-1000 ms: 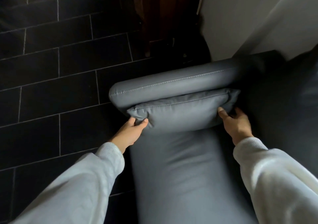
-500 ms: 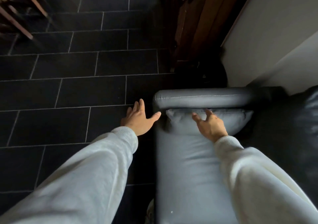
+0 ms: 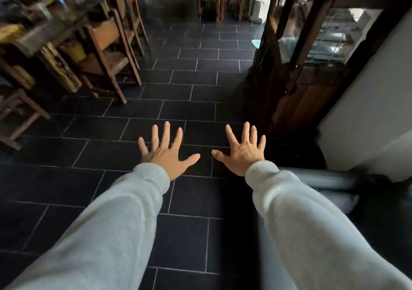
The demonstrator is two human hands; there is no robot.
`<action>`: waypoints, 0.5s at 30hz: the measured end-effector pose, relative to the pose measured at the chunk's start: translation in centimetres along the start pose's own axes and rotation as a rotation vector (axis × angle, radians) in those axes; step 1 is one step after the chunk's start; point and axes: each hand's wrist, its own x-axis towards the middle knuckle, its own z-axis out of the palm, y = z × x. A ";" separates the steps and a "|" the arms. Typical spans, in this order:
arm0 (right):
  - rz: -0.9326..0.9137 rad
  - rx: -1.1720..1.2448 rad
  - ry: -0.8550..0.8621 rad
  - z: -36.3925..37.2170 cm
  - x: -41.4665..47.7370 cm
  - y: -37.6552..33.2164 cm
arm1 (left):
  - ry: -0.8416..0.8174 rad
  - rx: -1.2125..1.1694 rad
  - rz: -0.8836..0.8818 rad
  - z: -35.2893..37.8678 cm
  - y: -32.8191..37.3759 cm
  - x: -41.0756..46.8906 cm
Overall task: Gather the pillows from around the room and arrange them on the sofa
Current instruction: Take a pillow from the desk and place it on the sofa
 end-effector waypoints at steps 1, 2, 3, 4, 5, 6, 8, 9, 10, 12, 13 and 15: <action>-0.019 0.004 0.012 -1.1 -0.7 -2.7 | 0.011 0.010 -0.018 -1.4 -2.6 -1.3; -0.037 0.010 0.024 -2.2 -1.4 -5.3 | 0.021 0.018 -0.036 -2.7 -5.2 -2.6; -0.054 0.015 0.037 -3.2 -2.0 -7.9 | 0.034 0.023 -0.057 -4.1 -7.8 -3.8; -0.072 0.017 0.052 -4.2 -2.6 -10.4 | 0.047 0.019 -0.082 -5.4 -10.2 -5.0; -0.092 0.016 0.068 -5.1 -3.2 -12.8 | 0.060 0.007 -0.109 -6.6 -12.5 -6.2; -0.115 0.009 0.082 -6.0 -3.8 -15.2 | 0.075 -0.010 -0.135 -7.8 -14.8 -7.3; -0.160 -0.019 0.093 -7.6 -4.7 -19.8 | 0.110 -0.042 -0.187 -9.9 -19.0 -9.5; -0.178 -0.031 0.090 -8.2 -5.0 -22.0 | 0.129 -0.058 -0.212 -10.8 -20.9 -10.4; -0.194 -0.043 0.083 -8.8 -5.2 -24.1 | 0.144 -0.075 -0.235 -11.6 -22.7 -11.3; -0.228 -0.062 0.067 -9.7 -5.6 -28.3 | 0.162 -0.099 -0.279 -12.9 -26.1 -12.9; -0.250 -0.069 0.064 -10.1 -5.8 -30.2 | 0.170 -0.107 -0.301 -13.4 -27.5 -13.5; -0.305 -0.090 0.055 -10.6 -5.8 -33.9 | 0.180 -0.123 -0.347 -14.2 -30.2 -14.3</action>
